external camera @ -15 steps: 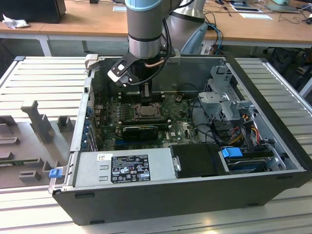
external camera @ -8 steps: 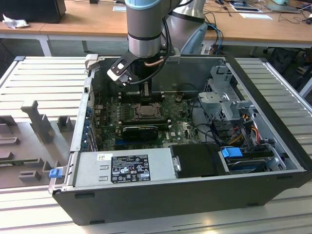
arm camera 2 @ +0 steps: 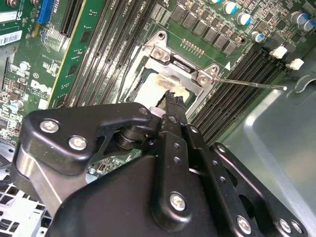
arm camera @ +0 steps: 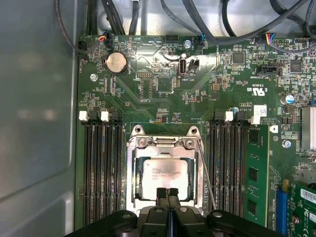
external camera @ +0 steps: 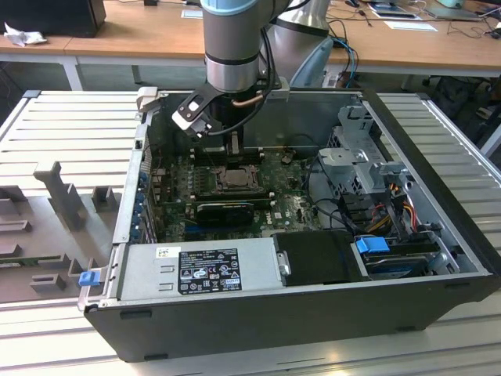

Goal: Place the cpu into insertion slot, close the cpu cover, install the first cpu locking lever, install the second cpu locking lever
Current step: 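Install the first cpu locking lever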

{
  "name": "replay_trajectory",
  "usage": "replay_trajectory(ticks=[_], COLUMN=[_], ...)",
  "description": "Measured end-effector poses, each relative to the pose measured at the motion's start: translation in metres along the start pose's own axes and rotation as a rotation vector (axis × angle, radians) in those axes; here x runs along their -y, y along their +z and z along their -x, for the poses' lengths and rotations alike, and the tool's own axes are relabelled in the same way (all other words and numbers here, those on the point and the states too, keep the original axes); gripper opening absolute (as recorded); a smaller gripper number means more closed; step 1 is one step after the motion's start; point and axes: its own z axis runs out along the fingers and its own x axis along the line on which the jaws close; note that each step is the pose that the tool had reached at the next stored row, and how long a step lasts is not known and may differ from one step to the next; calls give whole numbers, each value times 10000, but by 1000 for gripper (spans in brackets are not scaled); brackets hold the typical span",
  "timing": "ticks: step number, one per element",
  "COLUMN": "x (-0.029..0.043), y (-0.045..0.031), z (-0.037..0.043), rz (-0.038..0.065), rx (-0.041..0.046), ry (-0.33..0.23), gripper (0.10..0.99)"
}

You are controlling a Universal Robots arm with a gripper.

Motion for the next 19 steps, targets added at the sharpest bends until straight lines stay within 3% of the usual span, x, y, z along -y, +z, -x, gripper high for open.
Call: replay_trajectory(ticks=[8,19], x=[1,-4], y=[-52,-184], z=[-1,-5], rz=[0,1], rx=[-1,-1], ry=[0,1], gripper=[106,106])
